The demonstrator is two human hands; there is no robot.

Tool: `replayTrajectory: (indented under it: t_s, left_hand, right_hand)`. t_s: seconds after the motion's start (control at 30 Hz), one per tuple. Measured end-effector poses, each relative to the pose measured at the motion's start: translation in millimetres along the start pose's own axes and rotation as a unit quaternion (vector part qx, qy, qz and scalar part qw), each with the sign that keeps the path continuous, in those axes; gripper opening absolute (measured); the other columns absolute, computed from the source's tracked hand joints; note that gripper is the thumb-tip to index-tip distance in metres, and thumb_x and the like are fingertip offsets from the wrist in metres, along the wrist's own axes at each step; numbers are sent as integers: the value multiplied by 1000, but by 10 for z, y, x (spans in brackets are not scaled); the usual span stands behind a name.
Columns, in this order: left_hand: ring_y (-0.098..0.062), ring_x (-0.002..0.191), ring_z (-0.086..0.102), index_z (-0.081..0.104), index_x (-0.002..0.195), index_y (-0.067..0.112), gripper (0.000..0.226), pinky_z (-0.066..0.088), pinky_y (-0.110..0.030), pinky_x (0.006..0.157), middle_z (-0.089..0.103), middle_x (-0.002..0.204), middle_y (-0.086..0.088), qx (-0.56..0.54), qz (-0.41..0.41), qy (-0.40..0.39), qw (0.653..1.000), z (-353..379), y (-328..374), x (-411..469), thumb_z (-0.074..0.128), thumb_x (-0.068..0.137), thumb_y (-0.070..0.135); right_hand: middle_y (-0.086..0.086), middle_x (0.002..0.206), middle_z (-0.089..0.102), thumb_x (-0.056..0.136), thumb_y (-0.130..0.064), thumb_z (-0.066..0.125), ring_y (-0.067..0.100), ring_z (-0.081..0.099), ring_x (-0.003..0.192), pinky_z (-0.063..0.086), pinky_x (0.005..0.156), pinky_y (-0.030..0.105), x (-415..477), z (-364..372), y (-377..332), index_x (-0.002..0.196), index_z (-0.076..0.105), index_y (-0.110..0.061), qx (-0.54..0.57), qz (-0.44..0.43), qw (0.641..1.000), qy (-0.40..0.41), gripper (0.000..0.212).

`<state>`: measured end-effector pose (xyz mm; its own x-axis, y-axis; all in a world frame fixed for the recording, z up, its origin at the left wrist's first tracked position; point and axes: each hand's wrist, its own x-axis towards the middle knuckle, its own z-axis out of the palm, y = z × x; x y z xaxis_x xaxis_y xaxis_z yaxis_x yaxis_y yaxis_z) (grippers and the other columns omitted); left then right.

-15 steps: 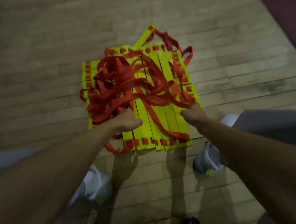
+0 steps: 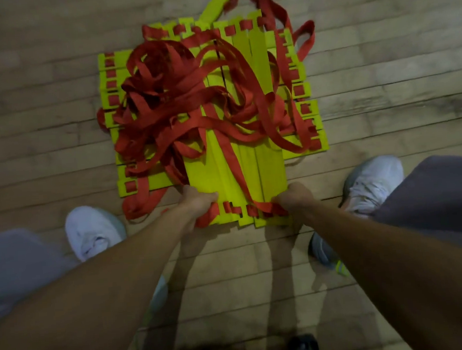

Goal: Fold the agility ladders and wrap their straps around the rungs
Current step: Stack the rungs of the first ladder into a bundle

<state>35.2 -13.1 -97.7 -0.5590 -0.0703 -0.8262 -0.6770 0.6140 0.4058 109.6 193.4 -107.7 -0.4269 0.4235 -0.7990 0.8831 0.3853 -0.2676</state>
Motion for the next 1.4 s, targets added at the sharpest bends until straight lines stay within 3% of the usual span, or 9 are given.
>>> replayTrajectory:
  t_s: [0.17, 0.3, 0.4, 0.53, 0.73, 0.87, 1.1, 1.3, 1.4]
  left_hand:
    - [-32, 111, 61, 53, 127, 0, 63, 52, -40, 90, 62, 125, -13, -50, 63, -9, 997, -261, 361, -349, 80, 79, 31]
    - [-33, 105, 63, 61, 119, -5, 40, 52, -40, 92, 66, 116, -14, -32, 131, 22, 991, -676, 771, -809, 71, 90, 20]
    - [-29, 90, 65, 60, 106, -3, 29, 55, -37, 79, 67, 99, -13, -60, 190, 37, 979, -947, 1100, -1246, 69, 91, 21]
    - [-27, 68, 69, 65, 93, 3, 8, 60, -41, 71, 65, 83, -15, -155, 237, 15, 959, -1261, 1514, -1856, 66, 89, 11]
    - [-18, 48, 59, 65, 85, 3, 29, 47, -20, 42, 62, 61, -7, -135, 270, -126, 945, -1663, 1891, -2640, 40, 97, 11]
    - [-19, 51, 60, 67, 89, 5, 35, 47, -22, 47, 61, 63, -8, -140, 297, -147, 933, -1861, 1962, -2897, 40, 98, 24]
    - [-20, 63, 61, 58, 98, 9, 33, 46, -32, 64, 57, 79, -7, -195, 391, -138, 889, -2038, 2155, -3138, 69, 76, 31]
    - [-24, 80, 64, 54, 116, 5, 32, 48, -39, 86, 63, 84, -7, -239, 473, -246, 812, -2198, 2029, -3438, 52, 89, 22]
    - [-21, 73, 68, 58, 106, 10, 23, 48, -42, 85, 68, 77, -5, -229, 477, -229, 817, -2237, 1945, -3438, 44, 99, 26]
  right_hand:
    - [16, 127, 61, 96, -13, 57, 35, 58, 114, 51, 95, 45, -409, -199, -305, 131, 57, -3, 106, -90, 990, -27, 37]
    - [20, 111, 68, 93, -13, 63, 39, 65, 102, 55, 88, 54, -835, -618, -690, 115, 65, 0, 163, -133, 977, 35, 26]
    - [21, 84, 65, 91, -2, 60, 33, 67, 65, 61, 67, 52, -1280, -976, -1014, 88, 62, 2, 229, -162, 959, 27, 5]
    - [21, 71, 58, 91, 6, 54, 30, 63, 54, 61, 62, 50, -1950, -1437, -1422, 72, 53, 0, 295, -209, 932, 29, 19]
    - [22, 80, 67, 91, 3, 54, 27, 66, 63, 60, 63, 39, -2678, -1955, -1837, 105, 66, 15, 278, -284, 917, -32, 21]
    - [23, 83, 64, 100, -11, 48, 29, 64, 71, 59, 68, 38, -2940, -2124, -1941, 89, 63, 6, 329, -313, 887, -86, 25]
    - [20, 92, 69, 99, -26, 52, 30, 66, 86, 56, 84, 39, -3216, -2275, -2156, 100, 66, 4, 281, -392, 869, -112, 33]
    - [19, 102, 69, 95, -32, 55, 28, 68, 94, 58, 83, 35, -3460, -2544, -1906, 106, 67, 0, 285, -489, 815, -124, 37]
    - [14, 99, 72, 89, -28, 61, 24, 70, 89, 59, 76, 30, -3463, -2547, -1827, 108, 68, 0, 318, -499, 798, -115, 34]
